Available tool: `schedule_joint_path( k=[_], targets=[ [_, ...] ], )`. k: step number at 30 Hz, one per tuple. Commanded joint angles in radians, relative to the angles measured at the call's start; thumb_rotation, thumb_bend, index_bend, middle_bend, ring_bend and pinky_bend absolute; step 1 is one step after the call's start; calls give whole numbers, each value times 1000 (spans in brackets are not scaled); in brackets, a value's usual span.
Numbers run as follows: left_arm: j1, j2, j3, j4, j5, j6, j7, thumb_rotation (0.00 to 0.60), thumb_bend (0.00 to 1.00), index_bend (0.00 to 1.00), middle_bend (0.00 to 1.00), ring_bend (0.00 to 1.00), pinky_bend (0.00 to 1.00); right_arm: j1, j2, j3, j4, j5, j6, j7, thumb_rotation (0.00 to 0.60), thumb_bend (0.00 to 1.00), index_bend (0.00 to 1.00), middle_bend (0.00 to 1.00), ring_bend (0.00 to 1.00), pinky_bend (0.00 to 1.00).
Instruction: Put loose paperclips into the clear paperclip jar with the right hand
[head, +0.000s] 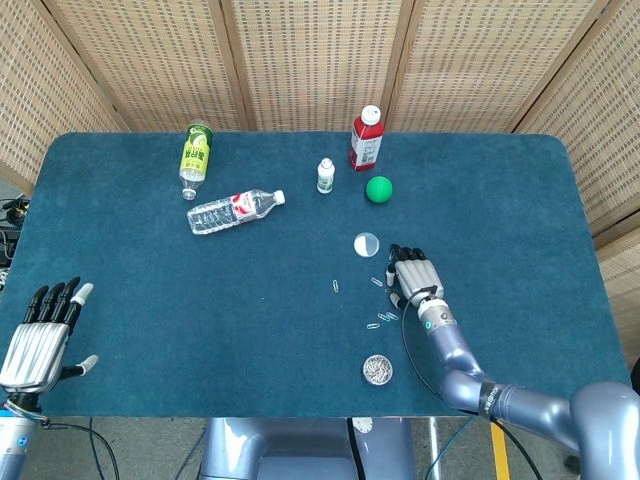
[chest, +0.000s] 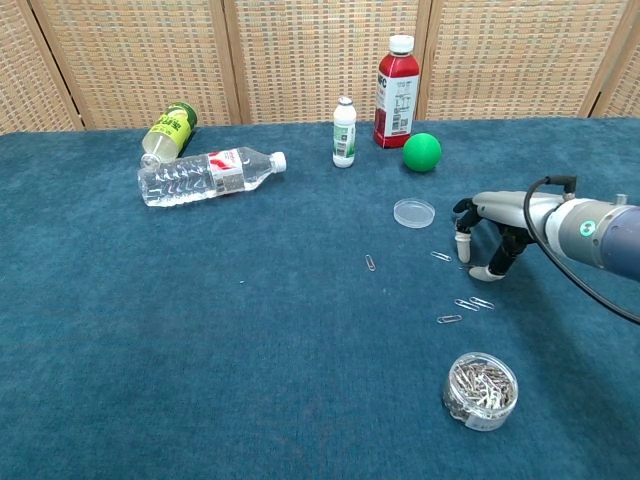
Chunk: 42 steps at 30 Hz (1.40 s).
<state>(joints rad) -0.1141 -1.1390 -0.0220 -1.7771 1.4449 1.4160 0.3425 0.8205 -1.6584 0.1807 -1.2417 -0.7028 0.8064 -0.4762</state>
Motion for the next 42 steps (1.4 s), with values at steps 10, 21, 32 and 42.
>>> schedule_joint_path(
  k=[10,21,32,42],
  targets=[
    [0,-2,3,5,2,4,-5,600,0,0,0,0,0,1,-16,-16,20,-15,7,-2,600,387,566,1,0,0],
    [0,-2,5,4,5,8,-9,600,0,0,0,0,0,-5,-30,-15,22,-61,23,20,600,432,631,21,0,4],
    [-1,4,7,2,6,8,-16,600,0,0,0,0,0,-13,-7,-5,-17,-82,43,28,600,440,640,31,0,7],
    [2,8,14,-5,21,14,-21,600,0,0,0,0,0,-40,80,-15,-160,-154,93,38,600,444,641,37,0,7]
  ],
)
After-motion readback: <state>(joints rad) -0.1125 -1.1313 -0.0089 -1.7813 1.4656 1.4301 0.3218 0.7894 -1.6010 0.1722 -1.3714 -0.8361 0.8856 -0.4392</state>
